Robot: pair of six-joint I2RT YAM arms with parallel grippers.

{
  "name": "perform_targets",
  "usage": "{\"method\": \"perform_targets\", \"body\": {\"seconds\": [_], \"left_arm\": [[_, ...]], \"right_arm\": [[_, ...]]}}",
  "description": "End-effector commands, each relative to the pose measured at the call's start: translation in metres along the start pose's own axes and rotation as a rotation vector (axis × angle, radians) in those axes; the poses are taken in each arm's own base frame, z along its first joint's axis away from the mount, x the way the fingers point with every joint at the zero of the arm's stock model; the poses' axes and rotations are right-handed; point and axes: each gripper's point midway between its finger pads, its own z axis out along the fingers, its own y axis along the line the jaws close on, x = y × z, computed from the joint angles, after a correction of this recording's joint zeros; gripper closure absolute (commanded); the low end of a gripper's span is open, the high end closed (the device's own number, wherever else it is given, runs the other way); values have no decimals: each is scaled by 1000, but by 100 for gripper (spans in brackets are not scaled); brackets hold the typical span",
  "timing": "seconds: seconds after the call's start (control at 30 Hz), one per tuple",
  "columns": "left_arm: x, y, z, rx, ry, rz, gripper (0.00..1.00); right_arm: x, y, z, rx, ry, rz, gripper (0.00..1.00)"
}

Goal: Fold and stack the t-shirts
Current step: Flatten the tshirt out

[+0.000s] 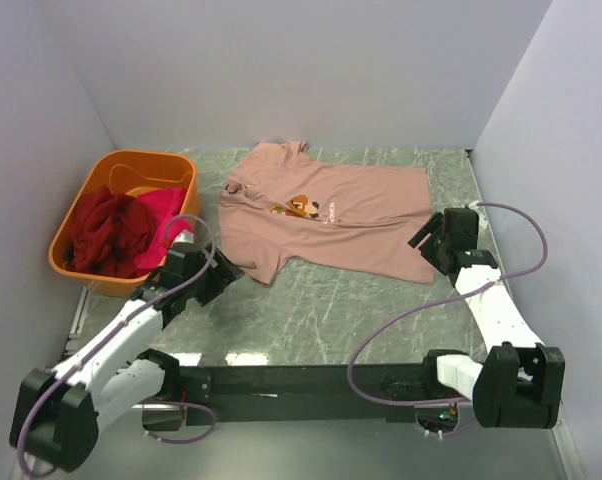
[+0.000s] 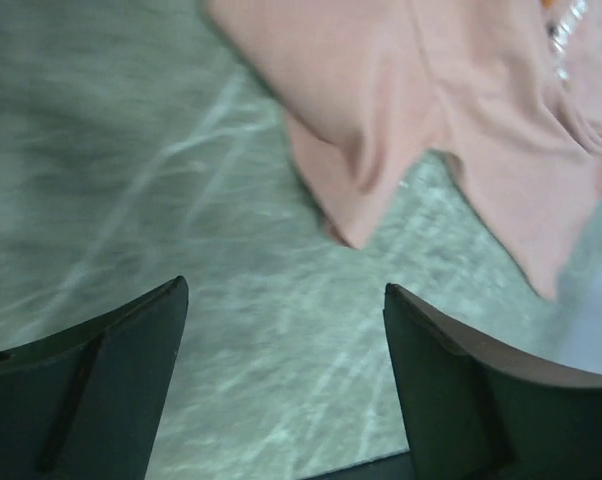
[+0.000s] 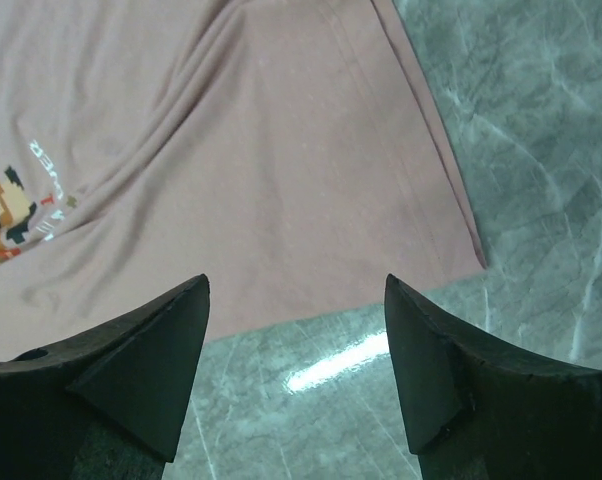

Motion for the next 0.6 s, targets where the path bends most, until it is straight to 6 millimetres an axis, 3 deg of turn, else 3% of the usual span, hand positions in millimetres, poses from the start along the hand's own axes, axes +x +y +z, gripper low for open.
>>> {"method": "perform_targets", "body": {"seconds": [0.0, 0.13, 0.2, 0.27, 0.43, 0.53, 0.57], "left_arm": [[17, -23, 14, 103, 95, 6, 18], [15, -43, 33, 109, 99, 64, 25], [20, -36, 49, 53, 131, 81, 32], [16, -43, 58, 50, 127, 84, 37], [14, -45, 86, 3, 139, 86, 42], [15, -44, 100, -17, 154, 108, 50], [17, -46, 103, -15, 168, 115, 59]], "right_arm": [[3, -4, 5, 16, 16, 9, 23], [2, -5, 5, 29, 15, 5, 24], [1, -7, 3, 39, 9, 5, 24], [-2, -10, 2, 55, -13, 7, 24], [1, -20, 1, 91, -12, -2, 24], [8, -21, 3, 81, 16, -17, 24], [9, -20, 3, 77, 18, -15, 24]]}}
